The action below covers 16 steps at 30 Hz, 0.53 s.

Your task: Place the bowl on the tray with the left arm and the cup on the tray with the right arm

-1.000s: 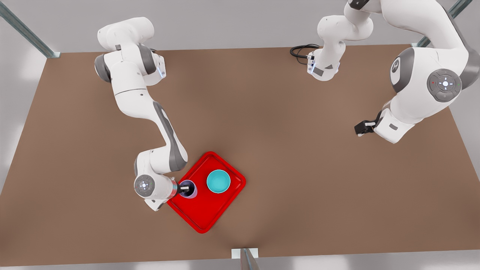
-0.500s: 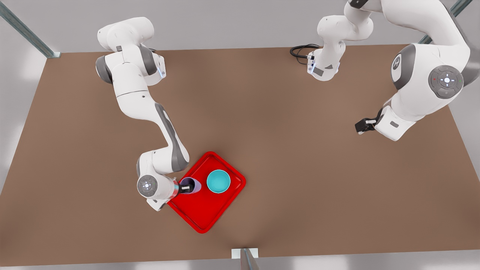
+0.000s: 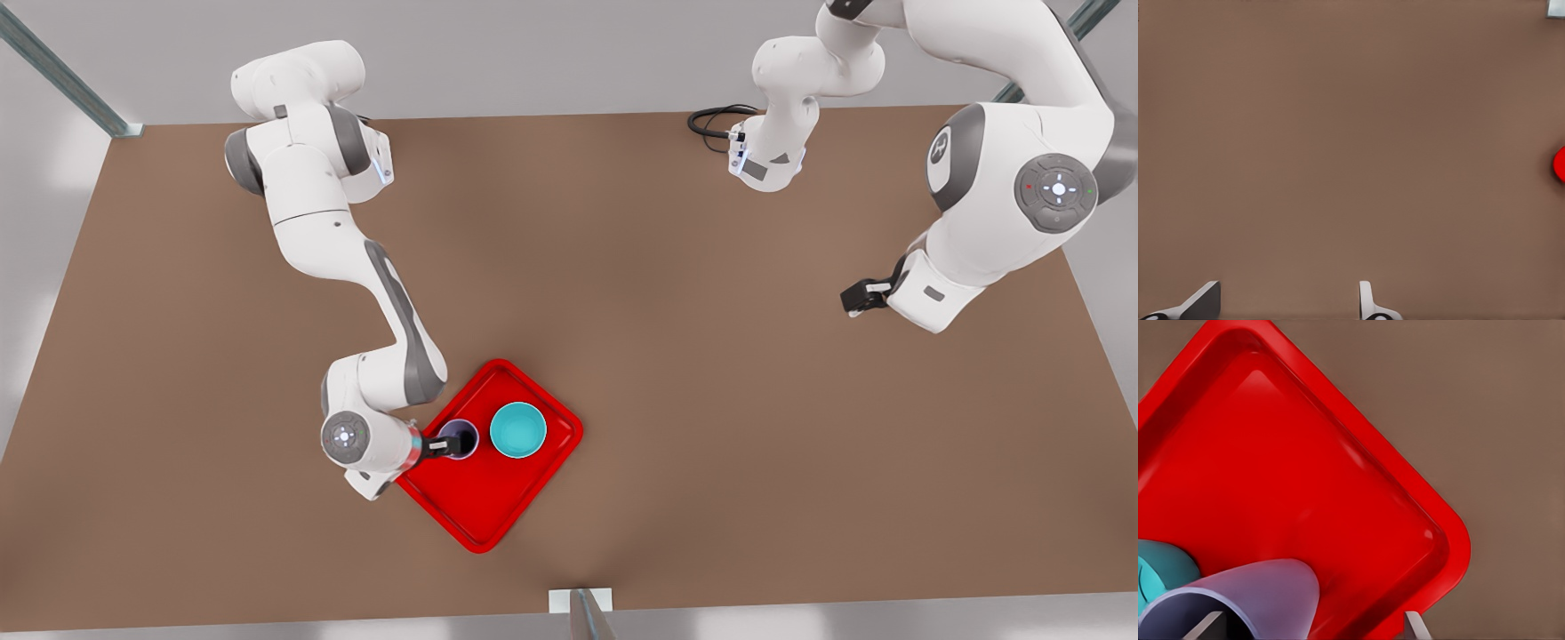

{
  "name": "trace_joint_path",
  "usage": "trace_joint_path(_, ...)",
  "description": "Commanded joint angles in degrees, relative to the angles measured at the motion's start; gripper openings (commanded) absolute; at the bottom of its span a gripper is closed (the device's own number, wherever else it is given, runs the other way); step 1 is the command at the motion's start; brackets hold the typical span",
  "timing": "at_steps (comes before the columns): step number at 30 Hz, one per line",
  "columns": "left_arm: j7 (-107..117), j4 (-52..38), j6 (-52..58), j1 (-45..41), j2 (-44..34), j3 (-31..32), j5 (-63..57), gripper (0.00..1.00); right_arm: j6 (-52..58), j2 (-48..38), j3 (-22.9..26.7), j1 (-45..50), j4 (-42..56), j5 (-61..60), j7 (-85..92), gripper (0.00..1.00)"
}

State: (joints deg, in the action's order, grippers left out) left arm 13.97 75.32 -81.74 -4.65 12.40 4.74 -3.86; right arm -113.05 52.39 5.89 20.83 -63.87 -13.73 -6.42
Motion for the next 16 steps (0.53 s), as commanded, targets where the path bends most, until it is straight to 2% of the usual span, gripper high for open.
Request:
trace_joint_path(1, 0.0, 0.0, 0.0, -0.01, 0.0, 0.0, 0.0, 1.0, 0.02, -0.18, 0.0, -0.09, -0.02, 0.02, 0.0, 1.0)
trace_joint_path(4, 0.97, 0.0, 0.0, -0.1, 0.0, 0.09, 0.0, 1.0, 0.37, -4.84, -0.35, -0.79, -2.57, 0.11, 0.09, 1.0)
trace_joint_path(6, 0.97, 0.0, 0.0, -0.1, -0.27, 0.18, 0.0, 1.0, 6.42, -9.31, -0.62, -1.58, -2.83, 0.2, 0.09, 1.0)
trace_joint_path(7, 0.88, 0.0, 0.0, -0.1, -0.27, 0.18, 0.0, 1.0, 18.89, -18.44, -0.44, -3.51, -4.68, 3.43, -0.26, 1.0)
trace_joint_path(8, 0.88, 0.0, 0.0, -0.1, -0.27, 0.18, 0.0, 1.0, 31.03, -26.71, -0.44, -5.36, -4.51, 15.47, -0.26, 1.0)
trace_joint_path(9, 0.88, 0.0, 0.0, -0.1, -0.27, 0.18, 0.0, 1.0, 35.88, -33.48, -0.44, -8.87, -4.68, 18.65, 0.09, 1.0)
trace_joint_path(12, 0.88, 0.0, 0.0, -0.1, -0.27, 0.18, 0.0, 1.0, 36.94, -40.17, 0.97, -11.42, -5.47, 19.0, 5.63, 1.0)
trace_joint_path(16, 0.09, 0.0, 0.09, -0.62, -0.18, 0.27, -0.27, 1.0, 36.94, -42.02, 0.97, -12.04, -7.06, 19.18, 5.8, 1.0)
